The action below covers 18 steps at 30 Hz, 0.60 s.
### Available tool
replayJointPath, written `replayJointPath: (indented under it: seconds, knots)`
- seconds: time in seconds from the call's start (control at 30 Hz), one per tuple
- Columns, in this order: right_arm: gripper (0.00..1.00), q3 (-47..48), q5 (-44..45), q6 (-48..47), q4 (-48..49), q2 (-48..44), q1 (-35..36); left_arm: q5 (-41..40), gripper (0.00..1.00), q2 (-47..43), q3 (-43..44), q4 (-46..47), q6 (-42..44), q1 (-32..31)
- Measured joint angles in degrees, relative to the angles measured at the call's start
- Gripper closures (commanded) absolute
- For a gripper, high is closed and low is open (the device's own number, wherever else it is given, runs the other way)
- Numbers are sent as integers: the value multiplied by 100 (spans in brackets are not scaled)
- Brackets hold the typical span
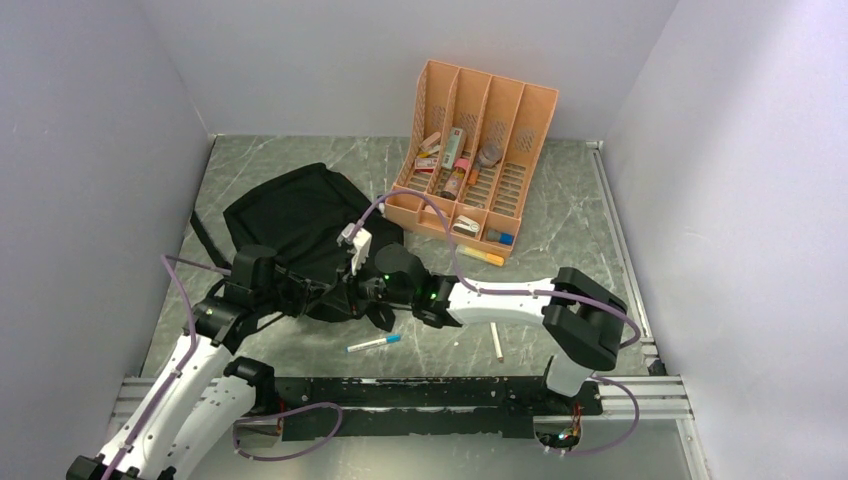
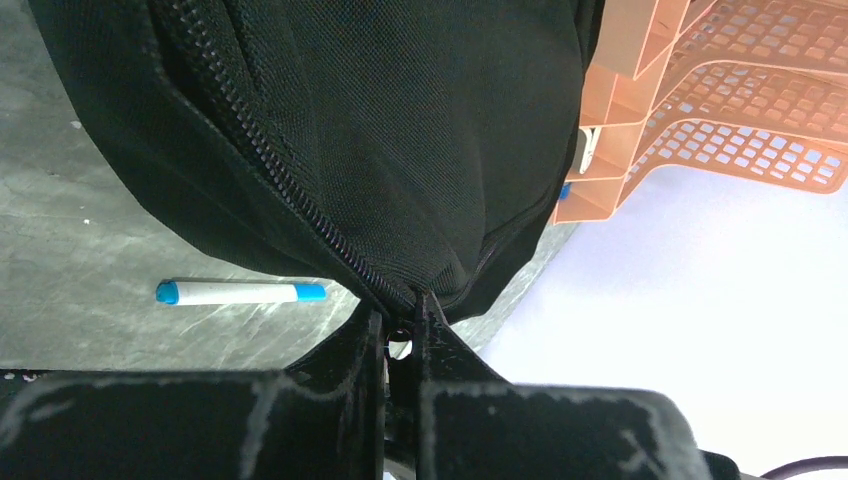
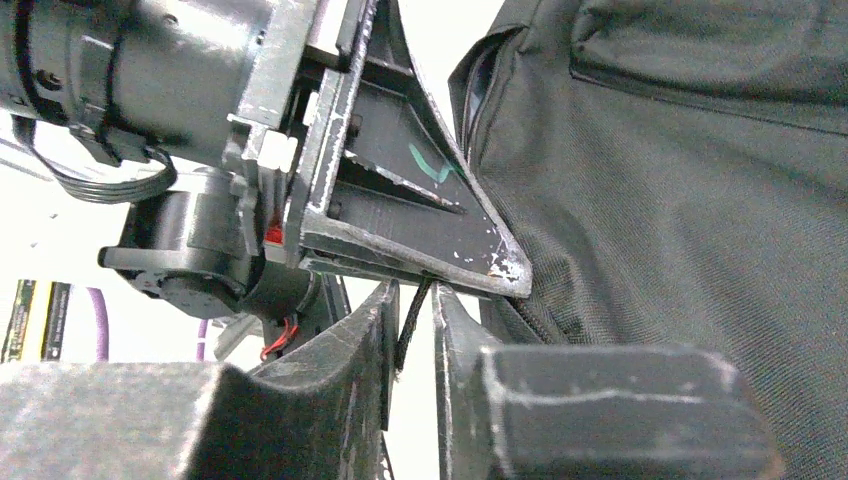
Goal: Pack the student bag
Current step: Zip the student bag at the center of the board.
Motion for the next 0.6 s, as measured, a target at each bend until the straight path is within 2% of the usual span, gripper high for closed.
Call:
replayJointPath:
  seconds: [0.27, 0.37, 0.6]
  knots:
    - [63, -116, 122, -50, 103, -437, 0, 2, 95, 13, -9, -7, 4, 0]
    - [57, -219, 595, -83, 42, -704, 0, 2, 95, 13, -9, -7, 28, 0]
    - [56, -236, 1934, 20, -643, -778, -120, 52, 95, 13, -42, 17, 181, 0]
